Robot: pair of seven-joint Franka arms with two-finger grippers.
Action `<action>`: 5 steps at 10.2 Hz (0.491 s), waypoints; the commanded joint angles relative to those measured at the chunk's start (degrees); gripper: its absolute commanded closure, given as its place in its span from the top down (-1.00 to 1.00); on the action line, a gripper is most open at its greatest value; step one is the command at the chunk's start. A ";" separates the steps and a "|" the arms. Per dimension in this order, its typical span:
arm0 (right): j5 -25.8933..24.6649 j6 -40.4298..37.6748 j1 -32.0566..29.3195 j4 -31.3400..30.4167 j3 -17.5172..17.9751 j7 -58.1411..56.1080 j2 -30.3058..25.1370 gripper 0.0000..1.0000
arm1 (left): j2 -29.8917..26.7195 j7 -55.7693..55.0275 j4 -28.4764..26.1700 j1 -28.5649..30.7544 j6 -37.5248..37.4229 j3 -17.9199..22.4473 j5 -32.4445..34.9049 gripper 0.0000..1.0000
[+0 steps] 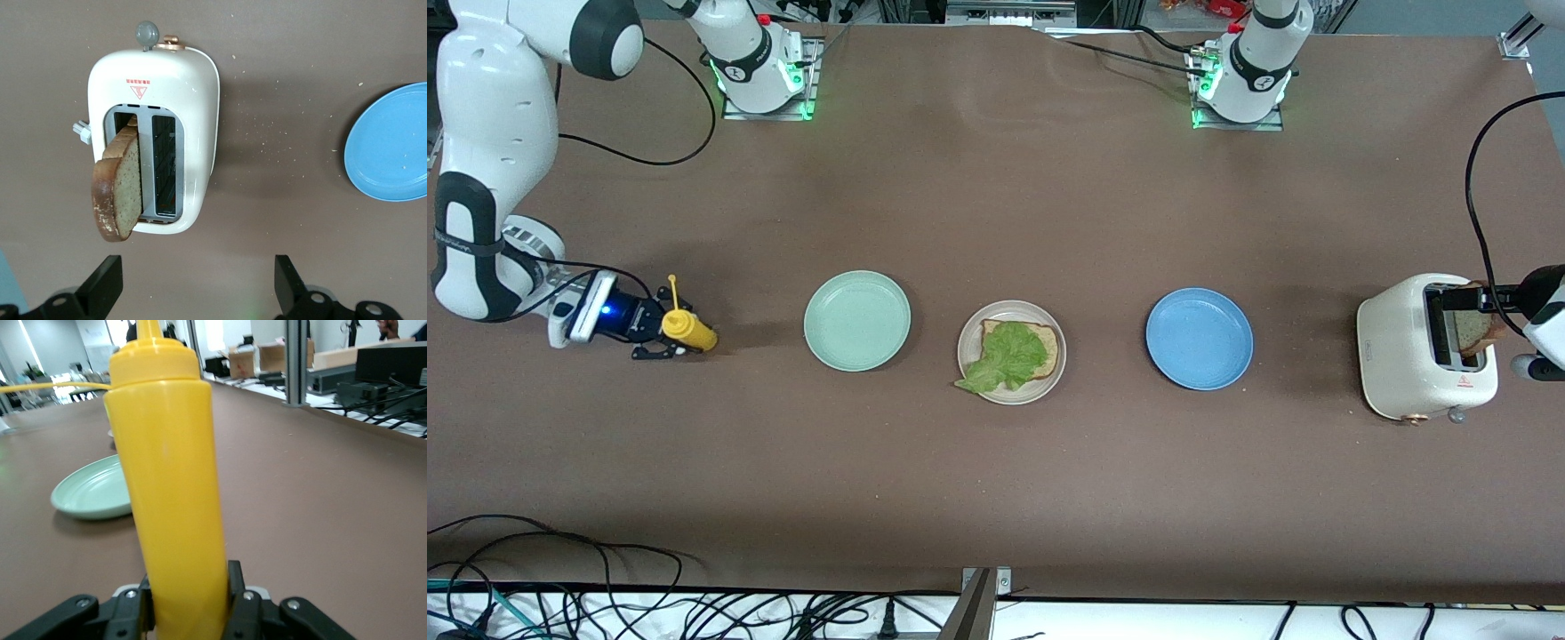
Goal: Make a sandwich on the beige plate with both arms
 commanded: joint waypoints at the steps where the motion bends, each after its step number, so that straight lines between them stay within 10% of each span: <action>1: 0.13 6.95 8.42 4.66 -5.39 10.93 -2.70 -1.00 | -0.61 0.51 -0.70 -0.26 0.32 -0.03 1.65 1.00; 5: -0.83 19.87 33.53 8.03 -22.95 32.54 -2.18 -1.00 | -0.61 0.51 -0.70 -0.26 0.32 -0.03 1.65 1.00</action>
